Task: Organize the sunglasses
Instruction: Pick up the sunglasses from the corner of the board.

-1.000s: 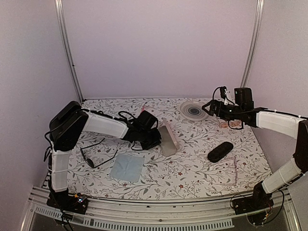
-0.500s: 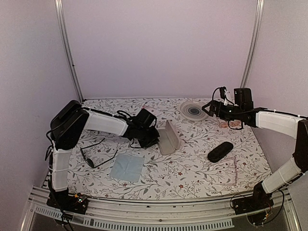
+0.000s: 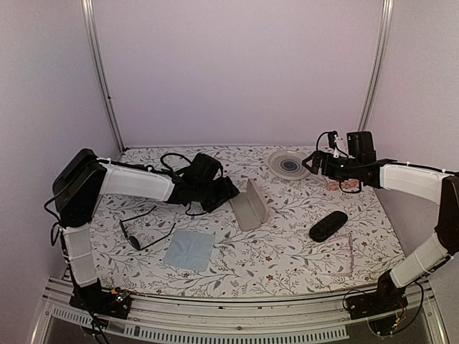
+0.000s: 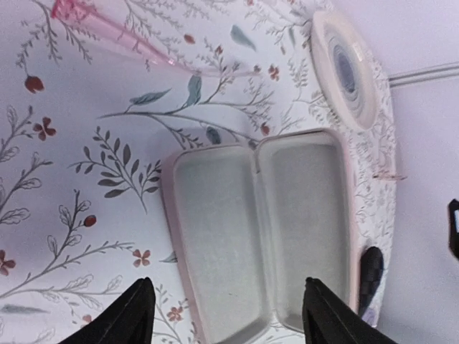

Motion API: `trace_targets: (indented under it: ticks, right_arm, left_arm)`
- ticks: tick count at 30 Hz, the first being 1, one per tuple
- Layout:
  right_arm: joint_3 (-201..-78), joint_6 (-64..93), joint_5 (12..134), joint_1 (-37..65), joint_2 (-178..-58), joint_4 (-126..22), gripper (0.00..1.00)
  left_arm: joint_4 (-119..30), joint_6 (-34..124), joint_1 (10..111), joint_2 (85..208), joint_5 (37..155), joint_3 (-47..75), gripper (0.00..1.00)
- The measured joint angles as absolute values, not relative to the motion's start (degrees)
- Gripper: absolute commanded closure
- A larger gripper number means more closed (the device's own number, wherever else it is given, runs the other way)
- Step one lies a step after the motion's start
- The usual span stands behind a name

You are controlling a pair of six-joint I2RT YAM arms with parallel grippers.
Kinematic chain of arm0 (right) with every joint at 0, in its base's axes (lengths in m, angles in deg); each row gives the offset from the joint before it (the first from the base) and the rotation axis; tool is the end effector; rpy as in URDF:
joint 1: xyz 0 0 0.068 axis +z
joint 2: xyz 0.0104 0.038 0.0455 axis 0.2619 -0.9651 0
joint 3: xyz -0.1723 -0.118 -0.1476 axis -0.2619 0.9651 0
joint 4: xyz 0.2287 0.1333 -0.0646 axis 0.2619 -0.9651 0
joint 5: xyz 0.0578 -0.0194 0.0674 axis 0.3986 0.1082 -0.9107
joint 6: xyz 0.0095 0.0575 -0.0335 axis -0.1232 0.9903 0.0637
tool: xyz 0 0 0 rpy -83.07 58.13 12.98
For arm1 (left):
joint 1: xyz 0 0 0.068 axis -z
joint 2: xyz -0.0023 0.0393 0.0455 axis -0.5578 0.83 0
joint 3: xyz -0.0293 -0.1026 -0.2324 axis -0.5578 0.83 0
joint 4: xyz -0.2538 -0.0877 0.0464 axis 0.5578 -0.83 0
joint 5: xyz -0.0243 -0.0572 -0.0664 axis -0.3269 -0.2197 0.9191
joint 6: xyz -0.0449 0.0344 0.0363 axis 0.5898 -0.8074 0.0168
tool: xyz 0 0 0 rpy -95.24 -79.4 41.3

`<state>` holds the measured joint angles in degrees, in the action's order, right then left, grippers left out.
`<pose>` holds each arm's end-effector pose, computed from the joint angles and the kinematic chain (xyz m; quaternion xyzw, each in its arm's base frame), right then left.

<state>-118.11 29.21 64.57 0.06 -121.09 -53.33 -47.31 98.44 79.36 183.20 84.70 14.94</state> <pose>0.3373 0.1079 0.2144 -0.0213 0.8677 0.2714 0.4158 0.3112 -0.3126 0.1303 -0.1628 0.8996 -0.3187 0.2503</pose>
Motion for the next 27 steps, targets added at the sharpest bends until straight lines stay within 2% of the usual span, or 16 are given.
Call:
trace_targets:
  ticks: [5,9,14,20,25,27]
  right_arm:
    - [-120.01,31.94,70.87,0.06,-121.09,-57.70,0.01]
    - [-120.86,35.79,77.93,0.04,-121.07,-62.32,0.01]
    - [-120.86,41.30,83.15,-2.06,-120.66,-67.71,0.01]
    - [-121.34,46.08,81.45,-9.97,-121.31,-70.95,0.01]
    - [-125.43,50.04,79.81,-13.62,-126.80,-73.31,0.00]
    - [-126.89,51.66,79.70,-14.27,-129.01,-74.07,0.04]
  left_arm:
    - [-47.75,90.51,79.38,173.39,79.83,17.13,0.18]
    - [-51.59,82.31,79.38,166.46,75.46,18.94,0.02]
    - [-58.87,73.09,78.85,156.32,70.10,23.97,0.01]
    - [-68.51,64.58,75.44,143.93,66.52,27.47,0.01]
    - [-73.82,58.79,75.25,137.20,64.49,28.69,0.01]
    - [-75.18,57.15,75.25,135.47,64.20,30.02,0.01]
